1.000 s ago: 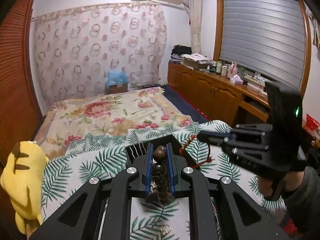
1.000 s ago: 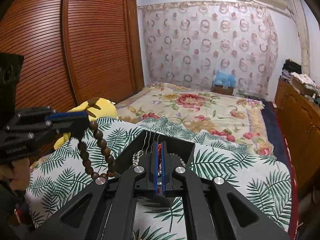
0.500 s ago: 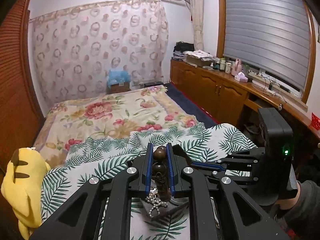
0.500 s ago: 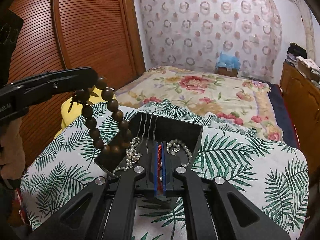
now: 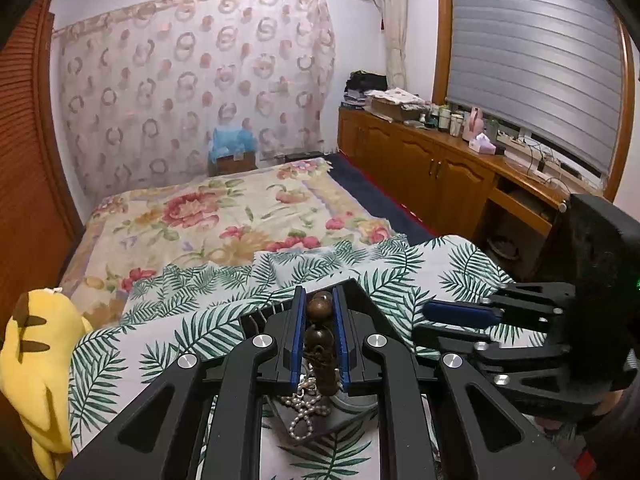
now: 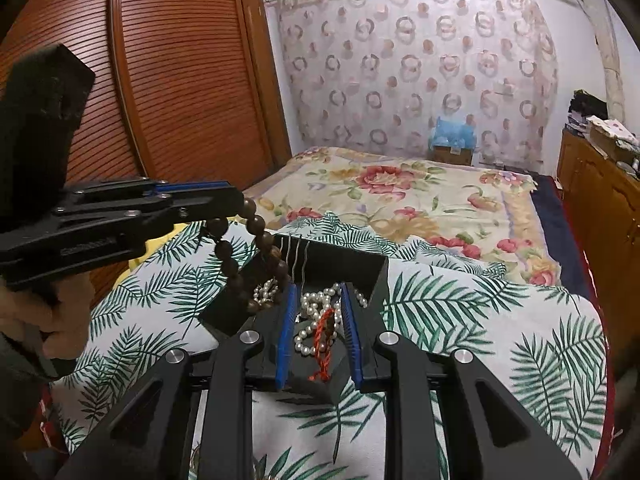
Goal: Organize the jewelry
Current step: 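Lower the wooden beads and red bracelet into the box, opening both tools, then move the left tool to the silver bangle while the right tool approaches the green jade pendant, then grasp the silver bangle with the left tool while the right tool grasps the green jade pendant, then lift and carry the bangle and jade pendant over the black box, then open the right tool to drop the pendant while the left tool releases the bangle into the box, then move the left tool to the gold pearl ring while the right tool approaches the gold flower ring, then grasp the gold pearl ring with the left tool while the right tool grasps the gold flower ring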
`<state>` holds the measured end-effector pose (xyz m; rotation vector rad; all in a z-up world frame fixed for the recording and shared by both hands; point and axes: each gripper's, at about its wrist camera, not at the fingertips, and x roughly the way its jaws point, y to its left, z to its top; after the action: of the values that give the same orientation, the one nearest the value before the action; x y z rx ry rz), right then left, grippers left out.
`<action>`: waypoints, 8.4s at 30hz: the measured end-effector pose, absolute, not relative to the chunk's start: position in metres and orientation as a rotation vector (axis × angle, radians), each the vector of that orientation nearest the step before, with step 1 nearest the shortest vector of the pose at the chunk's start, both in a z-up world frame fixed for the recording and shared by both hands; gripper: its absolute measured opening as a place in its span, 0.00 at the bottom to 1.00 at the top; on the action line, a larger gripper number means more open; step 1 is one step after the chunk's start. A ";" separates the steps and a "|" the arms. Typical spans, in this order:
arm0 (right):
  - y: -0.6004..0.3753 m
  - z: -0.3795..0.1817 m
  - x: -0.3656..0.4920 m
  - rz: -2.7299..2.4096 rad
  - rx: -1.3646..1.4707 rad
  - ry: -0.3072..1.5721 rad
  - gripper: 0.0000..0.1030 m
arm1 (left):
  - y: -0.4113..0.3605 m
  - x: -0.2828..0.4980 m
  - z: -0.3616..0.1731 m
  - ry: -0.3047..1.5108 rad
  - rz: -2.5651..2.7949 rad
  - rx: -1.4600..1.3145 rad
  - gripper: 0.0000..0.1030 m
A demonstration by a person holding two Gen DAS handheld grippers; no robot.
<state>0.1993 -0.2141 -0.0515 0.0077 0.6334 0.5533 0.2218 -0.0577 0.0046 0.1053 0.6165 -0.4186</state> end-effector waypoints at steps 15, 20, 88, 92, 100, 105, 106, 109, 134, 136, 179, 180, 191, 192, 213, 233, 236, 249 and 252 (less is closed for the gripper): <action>-0.246 -0.066 0.124 0.522 0.002 0.668 0.24 | -0.050 0.172 -0.016 0.653 -0.453 0.119 0.32; -0.251 -0.078 0.103 0.495 -0.012 0.690 0.24 | -0.058 0.149 -0.041 0.705 -0.503 0.146 0.32; -0.163 -0.128 0.118 0.667 -0.277 0.876 0.24 | -0.008 0.086 -0.081 0.738 -0.445 0.009 0.04; -0.165 -0.130 0.123 0.691 -0.282 0.911 0.24 | -0.008 0.084 -0.083 0.739 -0.448 0.003 0.04; -0.165 -0.130 0.114 0.700 -0.311 0.914 0.21 | -0.010 0.084 -0.084 0.736 -0.457 0.001 0.00; -0.157 -0.127 0.110 0.686 -0.344 0.885 0.12 | -0.010 0.088 -0.086 0.742 -0.454 0.003 0.00; -0.158 -0.126 0.110 0.682 -0.338 0.879 0.11 | -0.009 0.088 -0.086 0.745 -0.453 0.002 0.00; -0.166 -0.120 0.111 0.668 -0.301 0.856 0.11 | -0.006 0.087 -0.088 0.749 -0.447 0.004 0.00; -0.180 -0.059 0.111 0.642 -0.265 0.695 0.11 | -0.007 0.084 -0.117 0.844 -0.399 0.150 0.04; -0.180 -0.053 0.115 0.637 -0.258 0.681 0.11 | -0.007 0.083 -0.113 0.824 -0.402 0.133 0.04; -0.217 -0.058 0.190 0.523 -0.107 0.688 0.22 | -0.044 0.217 -0.052 0.699 -0.338 0.100 0.04; -0.219 -0.060 0.188 0.522 -0.108 0.692 0.22 | -0.045 0.219 -0.052 0.701 -0.337 0.101 0.04; -0.227 -0.079 0.167 0.523 -0.116 0.721 0.22 | -0.060 0.224 -0.058 0.714 -0.336 0.125 0.04; -0.227 -0.081 0.165 0.524 -0.116 0.725 0.22 | -0.060 0.225 -0.058 0.714 -0.337 0.127 0.05; -0.225 -0.102 0.135 0.571 -0.095 0.781 0.22 | -0.055 0.173 -0.040 0.649 -0.392 0.149 0.59; -0.192 -0.134 0.118 0.596 -0.262 0.862 0.16 | -0.027 0.149 -0.113 0.855 -0.391 0.223 0.92; -0.192 -0.134 0.118 0.594 -0.265 0.860 0.16 | -0.025 0.146 -0.120 0.879 -0.402 0.215 0.92; -0.194 -0.130 0.113 0.597 -0.251 0.843 0.16 | -0.029 0.128 -0.115 0.855 -0.404 0.252 0.92; -0.194 -0.130 0.113 0.599 -0.250 0.844 0.16 | -0.033 0.123 -0.108 0.834 -0.433 0.242 0.77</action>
<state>0.1129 -0.1943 -0.1303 -0.2501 0.8444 0.5986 0.1226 -0.0329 -0.1079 0.2421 0.8341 -0.4326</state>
